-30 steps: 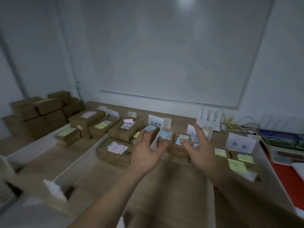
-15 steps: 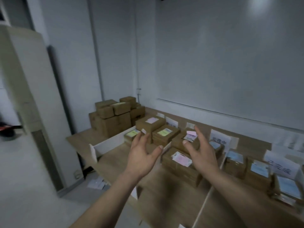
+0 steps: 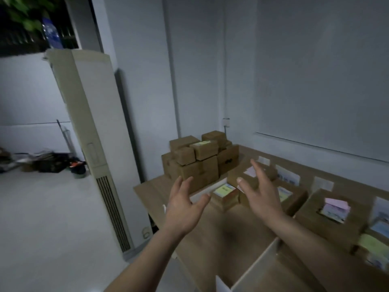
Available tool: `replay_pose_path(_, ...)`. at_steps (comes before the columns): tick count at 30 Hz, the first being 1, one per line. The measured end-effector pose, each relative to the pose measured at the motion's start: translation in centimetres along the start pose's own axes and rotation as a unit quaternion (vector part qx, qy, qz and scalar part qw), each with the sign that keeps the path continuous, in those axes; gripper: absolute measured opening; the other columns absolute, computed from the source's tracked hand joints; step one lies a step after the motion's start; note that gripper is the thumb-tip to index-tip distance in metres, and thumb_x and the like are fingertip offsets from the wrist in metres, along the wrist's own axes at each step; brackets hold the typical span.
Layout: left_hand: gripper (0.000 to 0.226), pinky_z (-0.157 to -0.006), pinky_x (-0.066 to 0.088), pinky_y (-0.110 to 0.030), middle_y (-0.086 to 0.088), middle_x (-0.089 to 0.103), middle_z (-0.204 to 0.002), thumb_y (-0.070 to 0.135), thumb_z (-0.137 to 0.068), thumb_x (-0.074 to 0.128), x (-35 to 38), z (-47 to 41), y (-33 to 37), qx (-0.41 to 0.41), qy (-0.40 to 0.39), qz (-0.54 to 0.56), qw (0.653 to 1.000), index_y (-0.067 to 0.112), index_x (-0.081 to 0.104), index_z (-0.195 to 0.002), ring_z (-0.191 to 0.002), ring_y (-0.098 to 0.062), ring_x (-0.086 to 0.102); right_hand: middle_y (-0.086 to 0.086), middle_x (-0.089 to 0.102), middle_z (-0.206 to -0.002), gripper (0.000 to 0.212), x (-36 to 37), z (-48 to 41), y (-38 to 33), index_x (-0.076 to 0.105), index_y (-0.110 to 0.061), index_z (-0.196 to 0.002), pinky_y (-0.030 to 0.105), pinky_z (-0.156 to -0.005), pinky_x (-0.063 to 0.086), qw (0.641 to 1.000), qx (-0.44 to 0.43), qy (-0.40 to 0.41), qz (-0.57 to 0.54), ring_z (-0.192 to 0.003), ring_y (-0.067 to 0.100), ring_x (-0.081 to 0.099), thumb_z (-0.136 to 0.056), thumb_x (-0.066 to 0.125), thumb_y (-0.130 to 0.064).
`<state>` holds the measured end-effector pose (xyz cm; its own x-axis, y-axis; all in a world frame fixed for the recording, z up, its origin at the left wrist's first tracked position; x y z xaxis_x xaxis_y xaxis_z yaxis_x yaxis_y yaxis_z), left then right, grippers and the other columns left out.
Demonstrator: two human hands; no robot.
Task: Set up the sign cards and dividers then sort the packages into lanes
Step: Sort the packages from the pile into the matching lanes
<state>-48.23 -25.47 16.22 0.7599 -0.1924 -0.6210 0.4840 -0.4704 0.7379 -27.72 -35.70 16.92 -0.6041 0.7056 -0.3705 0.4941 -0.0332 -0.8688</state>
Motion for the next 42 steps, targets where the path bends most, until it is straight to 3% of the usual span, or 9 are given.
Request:
replay_pose_path(9, 0.076, -0.117, 0.029, -0.043, 0.007, 0.014, -0.166, 0.062, -0.089, 0.058, -4.5, -11.0, -7.2, -0.021, 0.043, 0.005, 0.999, 0.033, 0.031, -0.154, -0.151, -0.018, 0.021, -0.008, 0.027, -0.165, 0.074, 10.7, -9.2, -1.7, 0.021, -0.043, -0.158, 0.043, -0.115, 0.028, 0.999, -0.011, -0.033, 0.010, -0.149, 0.020, 0.028, -0.096, 0.061, -0.049)
replay_pose_path(13, 0.074, -0.118, 0.029, -0.044, 0.006, 0.015, -0.166, 0.060, -0.090, 0.057, -5.8, -16.1, -11.2, -0.007, 0.031, 0.013, 0.999, 0.032, 0.031, -0.154, -0.151, -0.019, 0.021, -0.005, 0.029, -0.164, 0.073, 15.3, -12.8, -1.9, 0.022, -0.038, -0.159, 0.040, -0.112, 0.029, 1.000, -0.008, -0.016, 0.021, -0.149, 0.020, 0.029, -0.097, 0.060, -0.044)
replay_pose_path(21, 0.074, -0.117, 0.028, -0.039, 0.005, 0.018, -0.165, 0.060, -0.091, 0.058, -9.8, -27.0, -19.2, 0.025, -0.031, 0.034, 0.999, 0.031, 0.032, -0.154, -0.150, -0.018, 0.022, -0.002, 0.029, -0.164, 0.072, 25.8, -18.2, -3.2, 0.022, -0.034, -0.159, 0.051, -0.116, 0.029, 0.998, 0.020, 0.040, 0.033, -0.149, 0.025, 0.029, -0.099, 0.059, -0.042)
replay_pose_path(27, 0.072, -0.118, 0.032, -0.047, 0.009, 0.015, -0.166, 0.060, -0.092, 0.057, -11.0, -33.5, -23.7, 0.018, -0.071, 0.043, 0.996, 0.035, 0.029, -0.154, -0.150, -0.019, 0.025, 0.002, 0.039, -0.159, 0.085, 32.4, -21.6, -3.6, 0.026, -0.030, -0.158, 0.051, -0.114, 0.037, 0.994, 0.027, 0.064, 0.088, -0.142, 0.024, 0.041, -0.084, 0.049, -0.065)
replay_pose_path(32, 0.063, -0.111, 0.029, -0.030, 0.009, 0.024, -0.162, 0.054, -0.095, 0.056, -10.7, -38.7, -26.3, 0.062, -0.075, 0.045, 0.994, 0.034, 0.034, -0.151, -0.145, -0.014, 0.029, -0.004, 0.049, -0.151, 0.086, 35.8, -25.7, -3.1, 0.030, -0.031, -0.155, 0.045, -0.112, 0.039, 0.992, 0.010, 0.068, 0.106, -0.135, 0.020, 0.049, -0.082, 0.044, -0.076)
replay_pose_path(35, 0.058, -0.102, 0.023, -0.018, 0.011, 0.031, -0.157, 0.047, -0.097, 0.057, -10.3, -41.9, -27.6, 0.071, -0.085, 0.066, 0.992, 0.033, 0.036, -0.149, -0.138, -0.005, 0.032, -0.013, 0.051, -0.144, 0.059, 37.7, -28.3, -2.5, 0.037, -0.041, -0.143, 0.031, -0.105, 0.042, 0.990, -0.025, 0.082, 0.109, -0.125, 0.007, 0.050, -0.094, 0.043, -0.072)
replay_pose_path(37, 0.057, -0.099, 0.021, -0.012, 0.003, 0.036, -0.155, 0.036, -0.098, 0.062, -10.0, -44.5, -27.7, 0.070, -0.091, 0.071, 0.991, 0.021, 0.041, -0.148, -0.141, -0.013, 0.034, -0.019, 0.047, -0.144, 0.044, 38.7, -30.4, -1.5, 0.035, -0.050, -0.140, 0.023, -0.101, 0.041, 0.992, -0.029, 0.079, 0.091, -0.125, 0.004, 0.049, -0.099, 0.048, -0.061)
replay_pose_path(39, 0.047, -0.099, 0.027, -0.012, 0.000, 0.046, -0.143, 0.031, -0.098, 0.062, -9.3, -47.0, -27.7, 0.076, -0.113, 0.032, 0.990, 0.017, 0.049, -0.140, -0.133, -0.015, 0.043, -0.015, 0.043, -0.154, 0.057, 39.5, -32.7, 0.2, 0.033, -0.045, -0.149, 0.035, -0.110, 0.043, 0.994, -0.024, 0.076, 0.078, -0.136, 0.009, 0.046, -0.097, 0.046, -0.067)
replay_pose_path(42, 0.005, -0.081, 0.042, -0.017, 0.019, 0.057, -0.096, 0.032, -0.097, 0.063, -8.2, -51.2, -28.0, 0.113, -0.094, -0.009, 0.989, 0.027, 0.062, -0.099, -0.093, 0.009, 0.055, -0.008, 0.032, -0.162, 0.073, 40.9, -36.5, 3.6, 0.022, -0.040, -0.155, 0.050, -0.117, 0.037, 0.994, 0.008, 0.078, 0.074, -0.146, 0.018, 0.036, -0.093, 0.040, -0.076)
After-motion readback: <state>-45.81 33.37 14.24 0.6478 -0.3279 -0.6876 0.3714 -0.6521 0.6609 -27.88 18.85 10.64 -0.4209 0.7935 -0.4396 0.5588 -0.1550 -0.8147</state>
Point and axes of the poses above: each hand's wrist, its own z-axis away from the middle knuckle, its own x-axis out of the palm, y = z × x, the point moved 7 cm from there along -z, towards the middle knuckle
